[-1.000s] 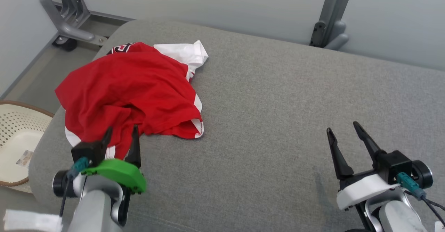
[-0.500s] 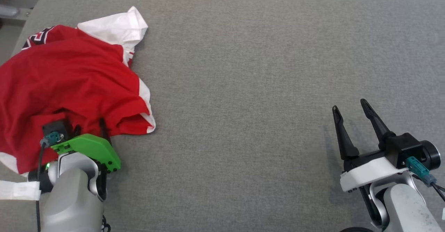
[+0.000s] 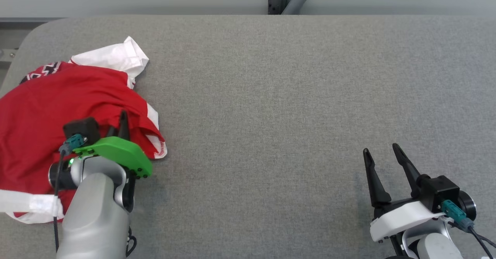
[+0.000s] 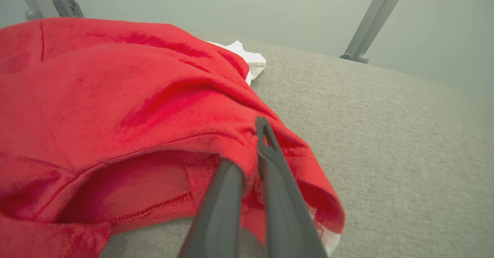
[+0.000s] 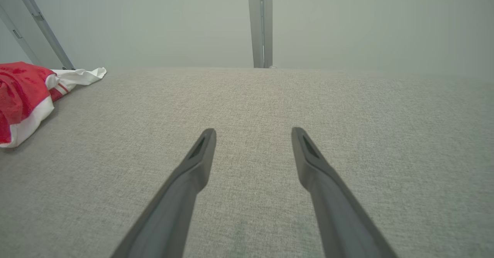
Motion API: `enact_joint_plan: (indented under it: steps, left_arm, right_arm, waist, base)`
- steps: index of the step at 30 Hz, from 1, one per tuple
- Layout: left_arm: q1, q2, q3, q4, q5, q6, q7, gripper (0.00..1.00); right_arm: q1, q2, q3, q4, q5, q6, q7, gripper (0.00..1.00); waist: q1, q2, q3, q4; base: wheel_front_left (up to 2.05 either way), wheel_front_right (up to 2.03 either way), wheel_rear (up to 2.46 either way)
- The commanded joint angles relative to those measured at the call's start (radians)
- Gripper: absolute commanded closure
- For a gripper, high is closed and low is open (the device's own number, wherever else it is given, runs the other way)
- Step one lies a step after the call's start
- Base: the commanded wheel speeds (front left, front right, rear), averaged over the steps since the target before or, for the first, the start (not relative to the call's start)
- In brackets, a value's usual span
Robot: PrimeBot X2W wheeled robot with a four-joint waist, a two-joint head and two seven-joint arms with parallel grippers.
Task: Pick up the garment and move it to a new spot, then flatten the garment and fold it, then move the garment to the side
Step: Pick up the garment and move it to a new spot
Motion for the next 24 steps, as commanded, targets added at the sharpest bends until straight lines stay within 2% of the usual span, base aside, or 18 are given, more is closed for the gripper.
enact_joint_plan:
  steps: [1,6,10,12,13,18,24]
  left_arm:
    - [0.007,-0.018,-0.031,-0.059,0.001,-0.015,0.01,1.0]
    - [0.03,-0.04,-0.13,-0.278,-0.03,-0.029,0.095,1.0]
    - [0.072,-0.045,-0.217,-0.504,-0.106,-0.03,0.19,1.0]
    - [0.09,-0.046,-0.277,-0.607,-0.147,-0.006,0.238,1.0]
    - [0.09,-0.046,-0.277,-0.607,-0.147,-0.006,0.238,1.0]
    - [0.082,-0.044,-0.424,-0.755,-0.237,0.072,0.302,1.0]
    - [-0.034,-0.043,-0.572,-0.748,-0.286,0.148,0.31,1.0]
  right_arm:
    - [0.02,0.009,0.001,0.006,0.011,-0.001,-0.003,0.0]
    - [0.028,0.03,0.01,0.012,0.024,-0.001,-0.003,0.0]
    - [0.027,0.037,0.015,0.014,0.032,-0.001,-0.003,0.0]
    - [0.017,0.039,0.012,0.014,0.038,-0.001,-0.003,0.0]
    - [0.017,0.039,0.012,0.014,0.038,-0.001,-0.003,0.0]
    - [-0.014,0.042,0.006,0.012,0.062,-0.001,-0.003,0.0]
    - [-0.046,0.043,0.011,0.017,0.121,-0.001,-0.003,0.0]
  waist:
    - [0.0,0.0,-0.056,0.015]
    - [0.0,0.0,-0.083,-0.01]
    - [0.0,0.0,-0.089,-0.059]
    - [0.0,0.0,-0.084,-0.093]
    - [0.0,0.0,-0.084,-0.093]
    - [0.0,0.0,-0.057,-0.198]
    - [0.0,0.0,-0.012,-0.347]
  base:
    - [0.0,0.0,0.0]
    - [0.0,0.0,0.0]
    - [0.0,0.0,0.0]
    - [0.0,0.0,0.0]
    - [0.0,0.0,0.0]
    - [0.0,0.0,0.0]
    - [0.0,0.0,0.0]
